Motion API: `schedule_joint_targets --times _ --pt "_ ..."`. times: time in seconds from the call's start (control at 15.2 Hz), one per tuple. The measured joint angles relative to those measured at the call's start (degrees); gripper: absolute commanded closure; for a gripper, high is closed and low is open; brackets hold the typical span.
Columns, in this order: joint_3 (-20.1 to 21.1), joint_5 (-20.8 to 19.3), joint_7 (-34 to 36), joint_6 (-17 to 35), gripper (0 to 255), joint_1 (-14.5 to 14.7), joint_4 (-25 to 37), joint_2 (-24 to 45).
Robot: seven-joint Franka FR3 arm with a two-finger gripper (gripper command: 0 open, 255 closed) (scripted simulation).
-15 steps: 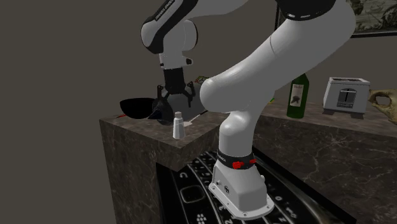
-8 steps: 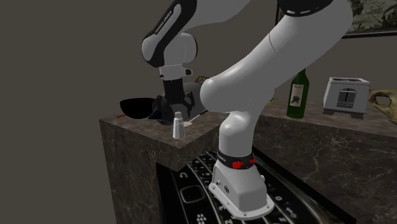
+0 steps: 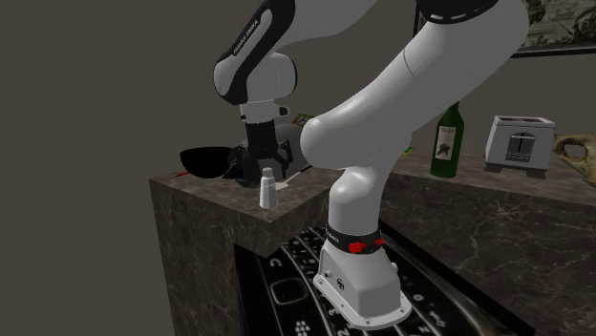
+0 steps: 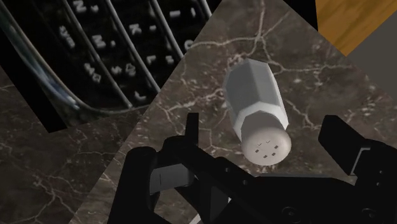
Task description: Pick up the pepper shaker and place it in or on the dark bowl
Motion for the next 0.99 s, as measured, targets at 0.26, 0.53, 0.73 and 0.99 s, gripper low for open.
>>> schedule_joint_targets --times 0.26,0.53,0.73,0.99 --pt "0.0 0.0 0.0 0.0 255 0.0 0.0 0.0" --pt "0.0 0.0 0.0 0.0 255 0.0 0.0 0.0" --pt "-0.2 -0.1 0.0 -0.5 255 0.0 0.2 -0.4" --pt "-1.4 -1.2 -0.1 -4.0 255 -0.3 2.1 -2.0"
